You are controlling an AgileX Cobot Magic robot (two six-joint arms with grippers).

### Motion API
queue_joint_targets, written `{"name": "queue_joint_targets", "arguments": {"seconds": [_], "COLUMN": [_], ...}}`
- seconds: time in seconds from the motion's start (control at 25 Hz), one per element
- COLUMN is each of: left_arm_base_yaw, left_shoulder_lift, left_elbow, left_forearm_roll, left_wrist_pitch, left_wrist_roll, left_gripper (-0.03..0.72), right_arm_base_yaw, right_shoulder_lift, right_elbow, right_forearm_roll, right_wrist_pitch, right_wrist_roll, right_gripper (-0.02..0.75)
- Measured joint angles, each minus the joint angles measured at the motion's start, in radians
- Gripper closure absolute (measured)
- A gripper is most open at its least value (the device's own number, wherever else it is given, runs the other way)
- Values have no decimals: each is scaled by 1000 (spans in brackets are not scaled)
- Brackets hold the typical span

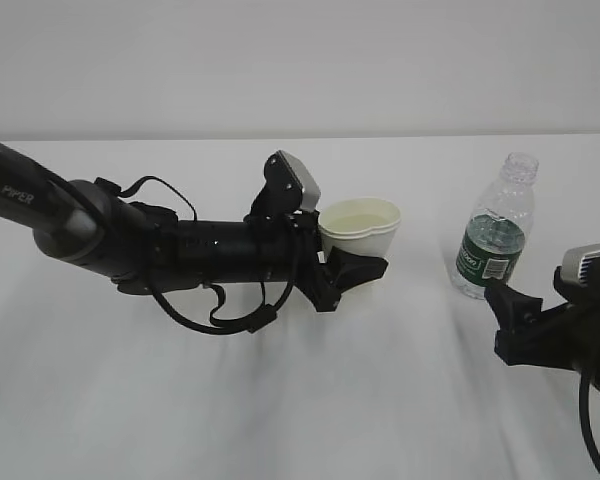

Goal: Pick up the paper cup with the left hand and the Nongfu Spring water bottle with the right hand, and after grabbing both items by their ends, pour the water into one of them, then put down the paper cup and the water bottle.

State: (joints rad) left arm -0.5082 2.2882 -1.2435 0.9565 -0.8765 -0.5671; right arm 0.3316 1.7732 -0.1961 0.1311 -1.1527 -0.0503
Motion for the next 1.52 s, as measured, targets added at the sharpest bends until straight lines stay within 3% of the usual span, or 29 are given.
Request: {"name": "queue_joint_targets", "arguments": {"seconds": [0.24, 0.8, 1.52], "left_arm_base_yaw": [48, 241, 329], "left_shoulder_lift": [0, 0, -2], "left_elbow": [22, 138, 259], "left_forearm_roll": [4, -9, -95], "left_wrist_pitch": [-42, -228, -242], "left_wrist_roll": [0, 65, 242], "left_gripper": [268, 270, 274], "right_arm_base_yaw": [0, 0, 0], "right_shoulder_lift": [0, 0, 0], "right_elbow": [0, 0, 0], "right_forearm_roll": [0, 2, 11], "right_wrist_pitch": [0, 0, 0], "right_wrist_roll": [0, 1, 2], "right_gripper": [148, 149, 149]}}
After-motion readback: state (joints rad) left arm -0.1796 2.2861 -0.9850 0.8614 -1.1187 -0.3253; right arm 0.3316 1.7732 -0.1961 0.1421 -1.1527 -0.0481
